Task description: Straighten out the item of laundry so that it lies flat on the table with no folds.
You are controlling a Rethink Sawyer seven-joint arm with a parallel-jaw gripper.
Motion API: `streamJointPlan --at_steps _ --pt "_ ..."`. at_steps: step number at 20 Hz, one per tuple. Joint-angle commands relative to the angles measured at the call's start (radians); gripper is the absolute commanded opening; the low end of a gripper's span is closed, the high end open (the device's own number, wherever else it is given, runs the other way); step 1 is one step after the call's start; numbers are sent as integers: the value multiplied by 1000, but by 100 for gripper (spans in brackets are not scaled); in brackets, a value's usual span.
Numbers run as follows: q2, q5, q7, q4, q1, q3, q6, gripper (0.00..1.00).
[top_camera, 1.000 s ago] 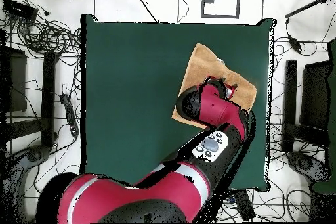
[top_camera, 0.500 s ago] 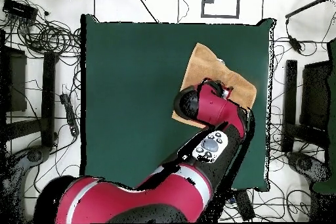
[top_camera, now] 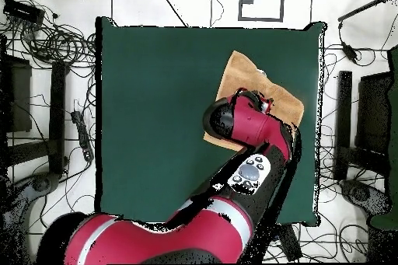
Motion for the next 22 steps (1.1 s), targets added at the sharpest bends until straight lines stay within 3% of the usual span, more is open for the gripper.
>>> streamJointPlan --at_steps 1,10,22 --pt "-2 -26 67 -31 -3 154 154 100" --pt "-18 -3 62 -60 -35 200 295 100" --pt "-35 -7 85 -43 -60 251 330 100"
